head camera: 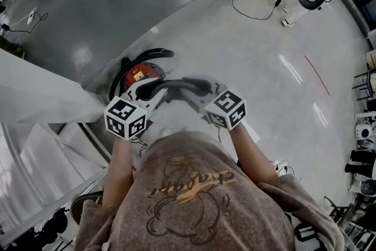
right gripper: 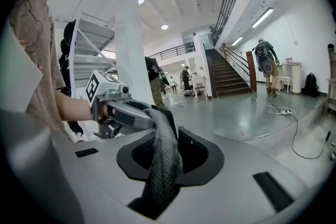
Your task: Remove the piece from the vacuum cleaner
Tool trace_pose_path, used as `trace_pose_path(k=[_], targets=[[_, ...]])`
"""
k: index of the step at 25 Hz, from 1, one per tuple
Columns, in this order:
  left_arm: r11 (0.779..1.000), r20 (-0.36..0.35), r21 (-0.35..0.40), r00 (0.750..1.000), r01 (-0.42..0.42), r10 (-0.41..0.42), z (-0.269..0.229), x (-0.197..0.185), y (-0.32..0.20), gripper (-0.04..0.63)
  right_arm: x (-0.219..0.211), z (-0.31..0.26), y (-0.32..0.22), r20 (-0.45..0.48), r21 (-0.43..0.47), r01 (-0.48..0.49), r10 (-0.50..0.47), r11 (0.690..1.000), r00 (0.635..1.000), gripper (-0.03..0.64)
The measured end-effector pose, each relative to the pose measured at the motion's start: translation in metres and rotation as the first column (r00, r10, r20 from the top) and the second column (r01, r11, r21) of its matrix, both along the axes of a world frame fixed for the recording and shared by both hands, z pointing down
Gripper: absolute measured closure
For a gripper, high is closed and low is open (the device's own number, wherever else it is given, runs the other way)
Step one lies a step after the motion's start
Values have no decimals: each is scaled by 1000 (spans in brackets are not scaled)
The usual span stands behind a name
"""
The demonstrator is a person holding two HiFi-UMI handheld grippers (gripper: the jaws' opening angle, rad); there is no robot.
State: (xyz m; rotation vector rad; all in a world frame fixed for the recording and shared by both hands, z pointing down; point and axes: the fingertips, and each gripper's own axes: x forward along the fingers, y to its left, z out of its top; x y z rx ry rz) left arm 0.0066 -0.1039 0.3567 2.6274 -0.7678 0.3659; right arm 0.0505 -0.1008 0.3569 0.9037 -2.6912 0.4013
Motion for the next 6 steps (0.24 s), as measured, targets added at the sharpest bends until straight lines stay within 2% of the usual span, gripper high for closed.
trace_pose_path(k=[6], targets=[[1000, 1, 0, 1000, 8, -8, 3, -1, 1, 512, -1, 4, 1, 2, -3, -9, 9, 1000, 1000, 549]])
